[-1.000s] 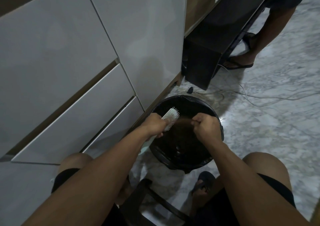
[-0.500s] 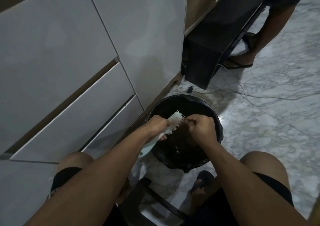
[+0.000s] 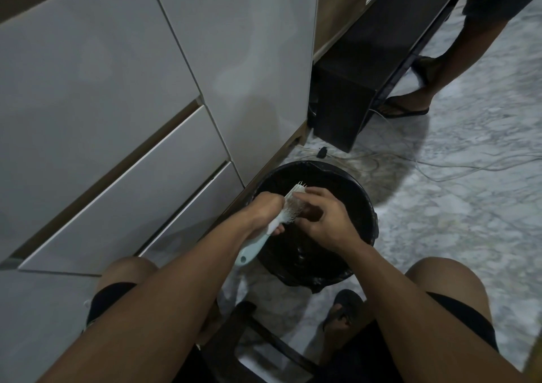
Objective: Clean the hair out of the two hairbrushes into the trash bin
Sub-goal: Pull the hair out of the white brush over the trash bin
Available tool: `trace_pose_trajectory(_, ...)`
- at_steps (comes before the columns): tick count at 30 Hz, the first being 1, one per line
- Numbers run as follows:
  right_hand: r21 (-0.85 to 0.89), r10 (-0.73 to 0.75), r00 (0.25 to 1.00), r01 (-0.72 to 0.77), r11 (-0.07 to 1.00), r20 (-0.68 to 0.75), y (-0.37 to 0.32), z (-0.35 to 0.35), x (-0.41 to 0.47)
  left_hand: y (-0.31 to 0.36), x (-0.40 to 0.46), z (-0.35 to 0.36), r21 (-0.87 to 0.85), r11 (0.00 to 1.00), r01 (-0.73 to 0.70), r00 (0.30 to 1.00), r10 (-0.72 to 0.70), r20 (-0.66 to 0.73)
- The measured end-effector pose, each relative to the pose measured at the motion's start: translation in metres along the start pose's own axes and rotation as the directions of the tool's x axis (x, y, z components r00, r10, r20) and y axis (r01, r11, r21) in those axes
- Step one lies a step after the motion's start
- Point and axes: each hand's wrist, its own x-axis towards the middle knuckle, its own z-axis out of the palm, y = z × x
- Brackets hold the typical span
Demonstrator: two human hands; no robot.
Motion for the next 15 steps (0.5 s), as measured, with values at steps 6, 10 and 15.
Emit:
trace_pose_trajectory(6, -0.037, -0.083, 0.989, 0.079, 0.996, -0.120, -0.0031, -0.0003, 0.0005, -0.0041, 0.0082, 0.0016, 0.039, 0.999, 0.009, 1.000, -0.010, 0.014)
trace_pose_trajectory(10, -0.062, -0.025, 0.972, 0.011, 0.998, -0.232, -0.0028, -0.0012, 0.0019, -0.0042, 0.0072, 0.0035, 0.092, 0.996, -0.014, 1.000, 0.012, 0.021)
trace_pose_trajectory(15, 0.043, 0.239, 0.911, -0.239, 0.970, -0.336, 0.0038, -0.0062, 0.0065, -0.0030, 0.0012, 0.0008, 0.116, 0.993, -0.028, 0.999, 0.026, 0.023)
